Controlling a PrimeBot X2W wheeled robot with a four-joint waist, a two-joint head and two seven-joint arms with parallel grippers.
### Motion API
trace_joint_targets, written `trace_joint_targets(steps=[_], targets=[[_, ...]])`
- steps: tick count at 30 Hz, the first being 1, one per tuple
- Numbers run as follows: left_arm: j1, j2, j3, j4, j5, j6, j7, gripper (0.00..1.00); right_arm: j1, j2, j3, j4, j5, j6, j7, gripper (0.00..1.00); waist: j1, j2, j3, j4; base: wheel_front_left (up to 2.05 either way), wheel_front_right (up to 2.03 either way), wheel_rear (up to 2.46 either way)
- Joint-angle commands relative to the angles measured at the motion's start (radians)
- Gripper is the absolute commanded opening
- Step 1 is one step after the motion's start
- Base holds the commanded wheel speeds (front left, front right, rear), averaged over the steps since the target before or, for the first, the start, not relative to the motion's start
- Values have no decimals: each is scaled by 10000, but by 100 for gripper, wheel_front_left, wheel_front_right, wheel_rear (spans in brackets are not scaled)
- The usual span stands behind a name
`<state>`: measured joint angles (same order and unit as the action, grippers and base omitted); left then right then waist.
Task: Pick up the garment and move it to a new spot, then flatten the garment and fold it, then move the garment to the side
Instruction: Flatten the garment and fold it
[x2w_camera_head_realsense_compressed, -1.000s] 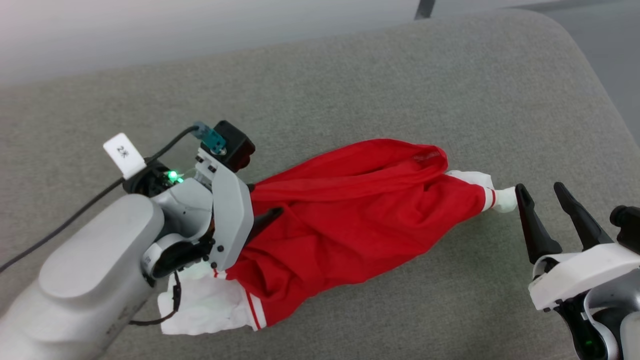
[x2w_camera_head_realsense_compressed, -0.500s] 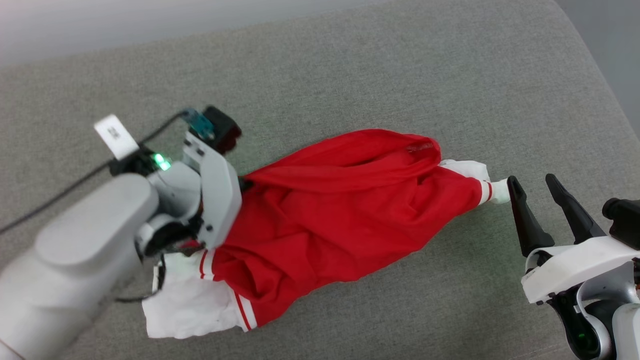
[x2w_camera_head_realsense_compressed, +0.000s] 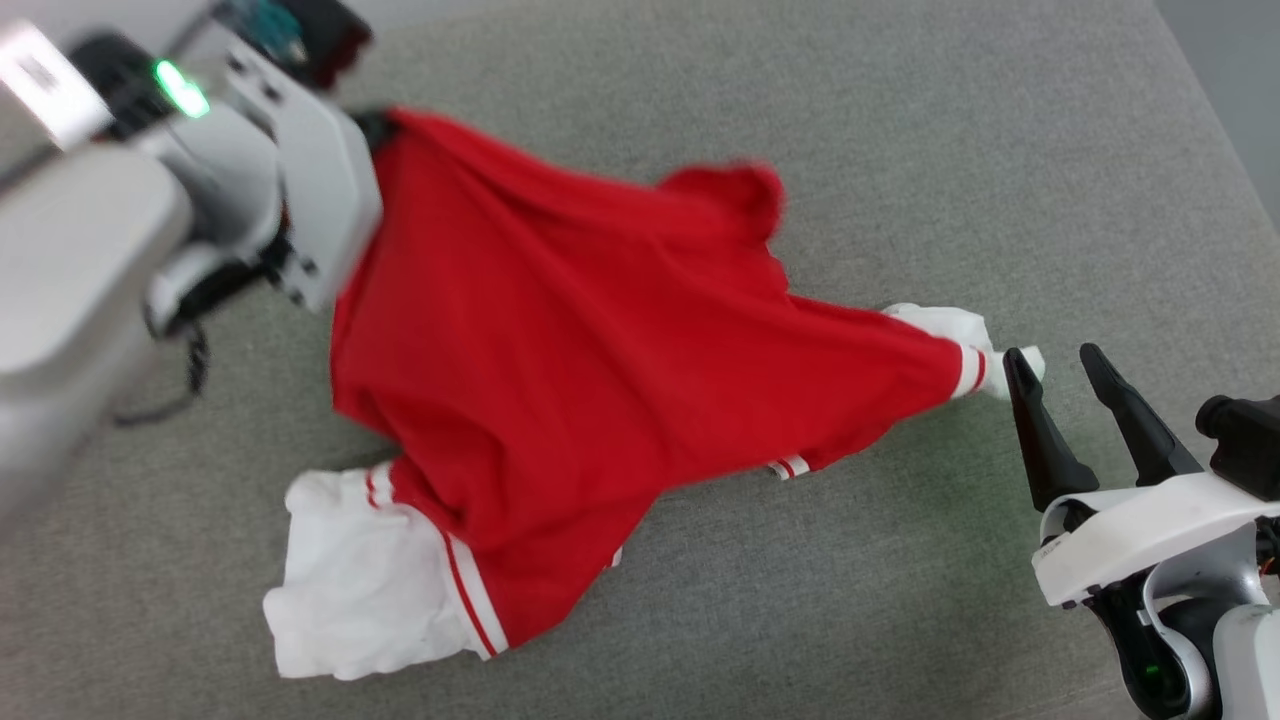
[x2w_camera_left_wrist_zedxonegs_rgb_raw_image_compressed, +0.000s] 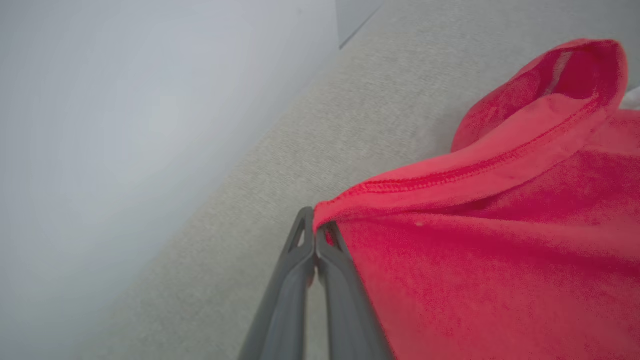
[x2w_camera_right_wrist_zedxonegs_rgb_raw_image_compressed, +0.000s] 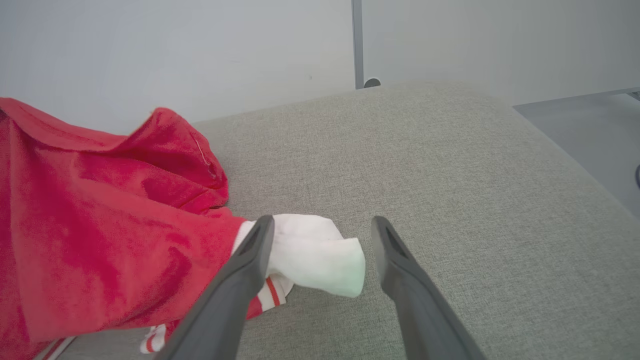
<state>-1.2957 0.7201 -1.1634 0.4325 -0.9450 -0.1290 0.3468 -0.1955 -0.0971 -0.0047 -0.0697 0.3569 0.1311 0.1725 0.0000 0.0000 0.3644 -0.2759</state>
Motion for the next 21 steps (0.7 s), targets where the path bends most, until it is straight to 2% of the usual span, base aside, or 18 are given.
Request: trace_joint_targets(steps=[1,10,21], targets=[[-465,104,-111,239,220,-24,-229,0,-170,16,32,26,20,-7,-70,100,0,0,260,-117,0,0,0],[-2431,280,-874,1568,1773,-23,-1633,0,-310,129,318,89,135,-7,-276,100,0,0,1111,-481,0,0,0],[-3098,-338,-1142,3887,3436,-6,-3475,0,-680,223,664,282,191,-7,-453,100,0,0,1714,-514,0,0,0]])
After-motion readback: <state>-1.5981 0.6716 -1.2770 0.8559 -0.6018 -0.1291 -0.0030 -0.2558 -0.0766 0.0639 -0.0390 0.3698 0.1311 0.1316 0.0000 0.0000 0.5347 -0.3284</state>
